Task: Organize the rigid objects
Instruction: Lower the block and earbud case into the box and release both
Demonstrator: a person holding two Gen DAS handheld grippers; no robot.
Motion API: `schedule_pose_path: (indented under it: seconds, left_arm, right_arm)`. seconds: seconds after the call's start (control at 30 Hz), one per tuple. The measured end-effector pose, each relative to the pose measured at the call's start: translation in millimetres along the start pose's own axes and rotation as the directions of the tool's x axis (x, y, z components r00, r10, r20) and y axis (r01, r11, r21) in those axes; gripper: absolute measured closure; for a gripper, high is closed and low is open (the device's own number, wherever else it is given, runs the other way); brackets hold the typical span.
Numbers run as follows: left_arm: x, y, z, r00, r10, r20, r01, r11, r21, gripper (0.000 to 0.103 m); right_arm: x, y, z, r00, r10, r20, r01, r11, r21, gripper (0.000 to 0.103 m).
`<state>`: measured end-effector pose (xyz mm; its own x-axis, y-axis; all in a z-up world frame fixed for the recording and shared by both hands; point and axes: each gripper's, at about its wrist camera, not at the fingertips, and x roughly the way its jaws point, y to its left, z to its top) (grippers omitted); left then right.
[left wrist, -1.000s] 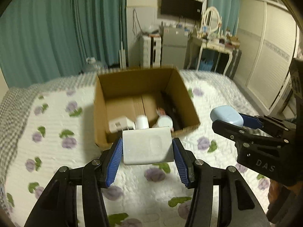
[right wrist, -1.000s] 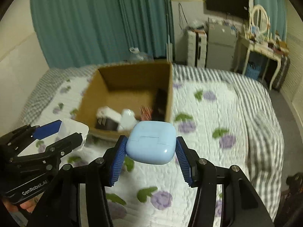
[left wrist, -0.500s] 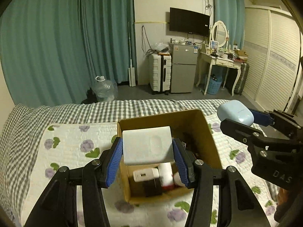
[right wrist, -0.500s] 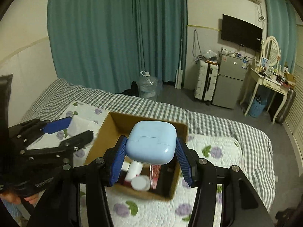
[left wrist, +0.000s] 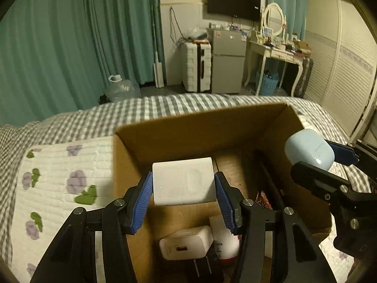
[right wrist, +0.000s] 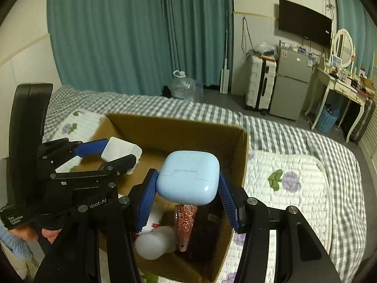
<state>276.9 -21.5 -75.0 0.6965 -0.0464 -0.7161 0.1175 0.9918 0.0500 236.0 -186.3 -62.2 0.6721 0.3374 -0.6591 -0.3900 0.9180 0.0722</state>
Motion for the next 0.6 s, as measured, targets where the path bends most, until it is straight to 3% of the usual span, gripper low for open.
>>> schedule_pose_path:
  seconds: [0.13, 0.27, 0.43, 0.53, 0.6]
  left_arm:
    - [7, -5, -8, 1.000, 0.004, -0.017, -0.004, 0.999, 0.040, 0.047]
    - [5, -3, -11, 0.999, 0.025, -0.038, -0.024, 1.000, 0.018, 0.044]
    - [-18, 2, -4, 0.998, 0.053, 0.046, -0.053, 0.999, 0.000, 0.034]
    - [-24, 7, -2, 0.996, 0.076, 0.056, -0.075, 0.997, -0.016, 0.034]
    - [-28, 10, -4, 0.997, 0.048, 0.059, -0.047, 0.999, -0.026, 0.034]
  right_arm:
    - [6, -4, -3, 1.000, 0.002, 0.000, -0.002, 1.000, 0.010, 0.051]
    - [5, -9, 4, 1.000, 0.008, 0.009, -0.008, 1.000, 0.019, 0.051]
    - [3, 1, 23, 1.000, 0.000, 0.029, 0.001, 1.000, -0.020, 0.051]
    - [9, 7, 32, 1.000, -0.015, 0.025, 0.016, 0.998, -0.057, 0.051]
    - [16, 8, 35, 1.000, -0.017, 0.020, 0.018, 0.998, -0.067, 0.051]
